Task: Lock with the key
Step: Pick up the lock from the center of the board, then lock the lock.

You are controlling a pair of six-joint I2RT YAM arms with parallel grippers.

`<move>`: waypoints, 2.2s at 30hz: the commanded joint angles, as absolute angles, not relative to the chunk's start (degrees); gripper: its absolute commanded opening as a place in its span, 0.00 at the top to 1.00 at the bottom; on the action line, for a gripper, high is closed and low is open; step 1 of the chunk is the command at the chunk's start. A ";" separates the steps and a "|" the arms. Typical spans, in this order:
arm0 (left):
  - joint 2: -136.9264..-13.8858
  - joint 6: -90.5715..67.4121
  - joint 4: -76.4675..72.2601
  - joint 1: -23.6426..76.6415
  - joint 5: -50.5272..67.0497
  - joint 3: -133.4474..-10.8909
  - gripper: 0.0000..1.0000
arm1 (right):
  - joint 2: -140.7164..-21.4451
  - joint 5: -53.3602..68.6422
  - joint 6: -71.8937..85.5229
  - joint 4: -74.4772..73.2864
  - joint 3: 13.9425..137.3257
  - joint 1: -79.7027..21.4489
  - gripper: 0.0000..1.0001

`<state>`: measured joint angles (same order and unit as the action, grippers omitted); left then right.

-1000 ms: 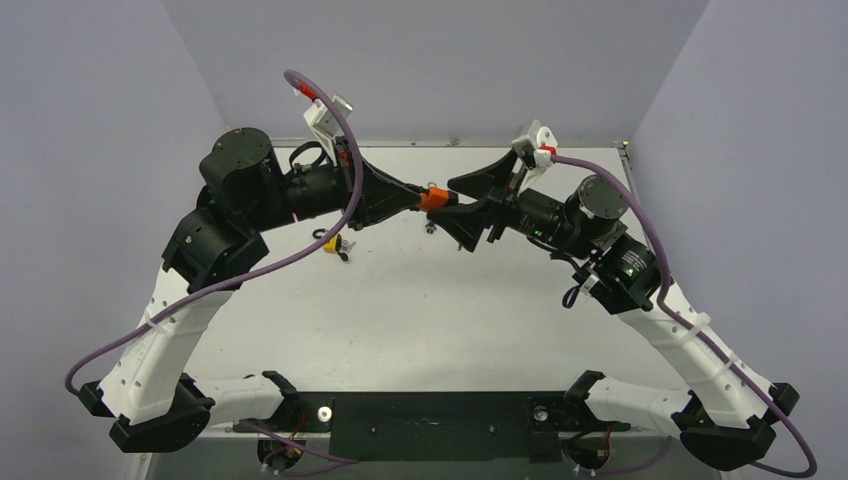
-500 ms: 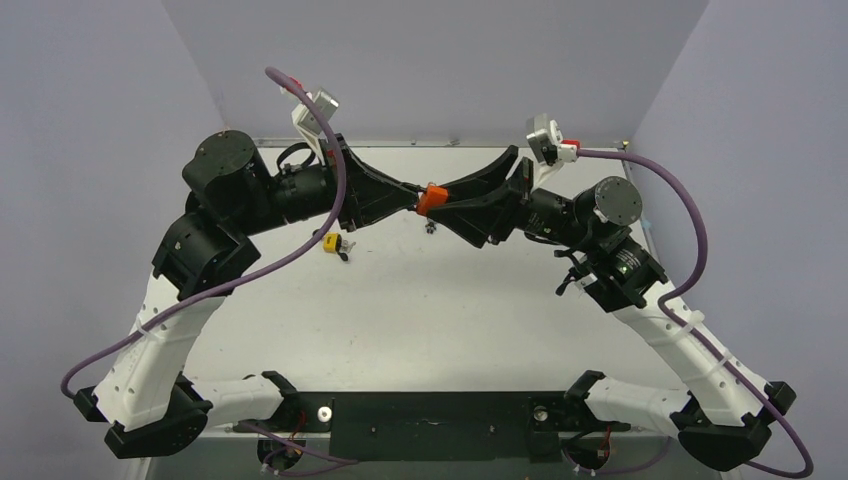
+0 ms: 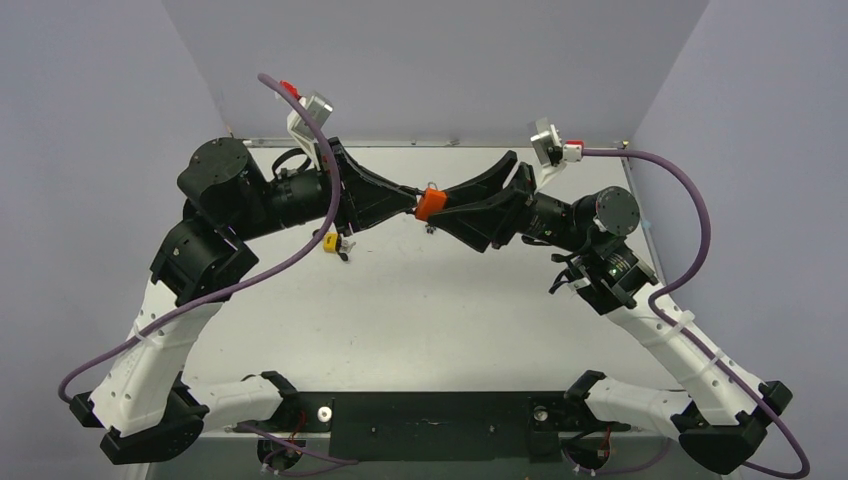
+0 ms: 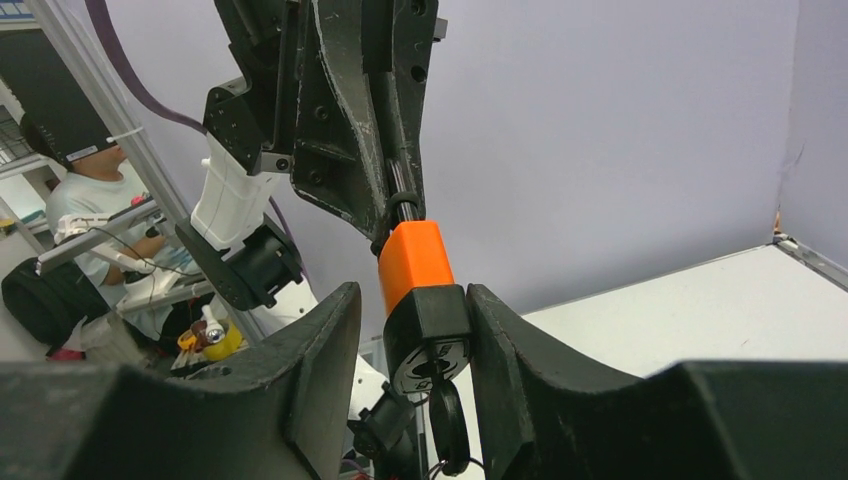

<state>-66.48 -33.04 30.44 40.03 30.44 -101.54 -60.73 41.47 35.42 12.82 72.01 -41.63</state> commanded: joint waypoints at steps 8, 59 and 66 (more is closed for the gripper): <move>-64.64 -34.26 22.85 39.80 29.60 -100.75 1.00 | -58.82 43.58 38.19 18.53 70.40 -41.72 0.63; -64.99 -22.75 35.89 39.71 36.36 -100.11 0.75 | -53.59 40.18 32.92 4.25 73.17 -40.45 1.00; -65.07 -22.93 35.23 39.75 36.95 -99.26 1.00 | -53.82 40.26 32.93 4.35 73.14 -40.39 1.00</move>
<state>-65.25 -23.24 37.04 39.92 35.31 -99.81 -54.30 41.23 33.63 0.27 70.30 -40.84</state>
